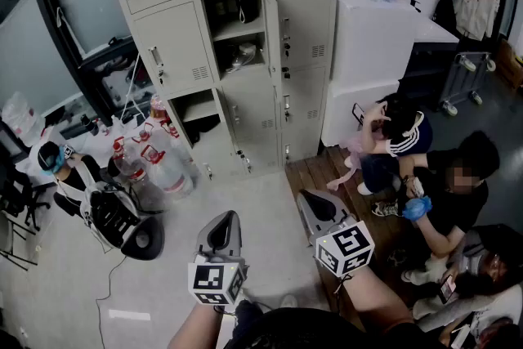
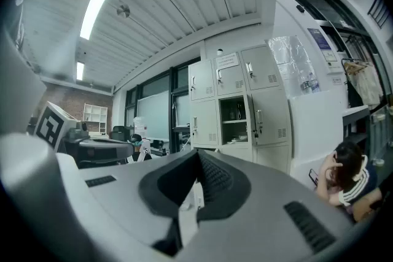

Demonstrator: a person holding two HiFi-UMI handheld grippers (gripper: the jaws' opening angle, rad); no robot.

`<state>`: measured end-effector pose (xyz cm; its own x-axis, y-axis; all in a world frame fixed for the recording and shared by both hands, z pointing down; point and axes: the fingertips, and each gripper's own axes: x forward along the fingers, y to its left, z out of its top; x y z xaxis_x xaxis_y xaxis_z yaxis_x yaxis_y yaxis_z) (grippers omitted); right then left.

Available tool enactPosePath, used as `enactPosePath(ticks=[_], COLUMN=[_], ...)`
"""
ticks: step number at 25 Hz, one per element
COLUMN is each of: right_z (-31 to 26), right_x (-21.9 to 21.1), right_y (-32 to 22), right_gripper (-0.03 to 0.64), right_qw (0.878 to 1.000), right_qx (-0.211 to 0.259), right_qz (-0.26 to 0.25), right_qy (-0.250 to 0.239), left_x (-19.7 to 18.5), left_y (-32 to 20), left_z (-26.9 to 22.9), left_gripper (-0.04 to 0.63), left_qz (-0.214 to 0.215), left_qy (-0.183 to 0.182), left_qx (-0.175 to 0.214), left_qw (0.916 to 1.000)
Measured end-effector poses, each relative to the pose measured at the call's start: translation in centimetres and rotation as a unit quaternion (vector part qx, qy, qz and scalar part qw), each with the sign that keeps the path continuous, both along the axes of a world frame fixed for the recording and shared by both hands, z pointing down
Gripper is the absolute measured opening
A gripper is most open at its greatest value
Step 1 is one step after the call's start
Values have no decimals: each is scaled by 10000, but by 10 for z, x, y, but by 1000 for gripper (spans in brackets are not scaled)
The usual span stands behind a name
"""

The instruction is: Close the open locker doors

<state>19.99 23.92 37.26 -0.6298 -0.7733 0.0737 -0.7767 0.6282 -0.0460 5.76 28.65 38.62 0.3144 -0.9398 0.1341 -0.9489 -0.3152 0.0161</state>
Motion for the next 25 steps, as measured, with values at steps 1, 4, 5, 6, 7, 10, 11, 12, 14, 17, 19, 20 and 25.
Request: enactPosePath(ticks=[1,4,5,6,7,10,11,12,14,17,19,20,25], right_z=[0,-1,-1,-1,-1,-1,0,0,2,3,4,4,4], right_x=[-1,-3,-3,-4,-5,-9,-11,-13,-16,-20,-24,-27,-38], right_y=[0,1,1,1,0,-1,-1,-2,-4,-7,-10,-11,-20], right_gripper=[0,0,0,0,0,2,1,2,2,2,1,2,2], right_qw=[10000,10000,10000,10000,10000,9999,9998,9998,9998,9998,9998,9997,9997], right_qx=[-3,-13,-16,-19,-21,-35,-44,-56,-77,-95,-110,-116,-134], right_qz=[-6,-24,-29,-35,-46,-106,-124,-138,-155,-157,-158,-159,-170], right_qy=[-1,-2,-7,-19,-41,-117,-126,-128,-120,-107,-105,-108,-107], left_x=[-1,-2,-2,-2,-2,-7,-9,-11,-14,-18,-22,-24,-35], left_y=[-1,-1,-1,0,0,-2,-3,-4,-5,-7,-8,-9,-19], left_z=[-4,-8,-7,-7,-6,-6,-7,-7,-6,-3,0,1,-5], left_gripper=[5,5,6,5,5,5,6,5,6,6,6,6,6], left_qz=[-11,-12,-3,1,-2,-40,-54,-66,-76,-86,-71,-66,-95], left_qy=[-13,-12,-6,-7,-10,-21,-30,-39,-39,0,-14,-25,-55], left_qx=[46,30,-7,-24,-23,19,40,52,28,-43,-113,-124,27], left_qw=[10000,10000,10000,10000,10000,10000,10000,10000,10000,10000,9999,9999,9999])
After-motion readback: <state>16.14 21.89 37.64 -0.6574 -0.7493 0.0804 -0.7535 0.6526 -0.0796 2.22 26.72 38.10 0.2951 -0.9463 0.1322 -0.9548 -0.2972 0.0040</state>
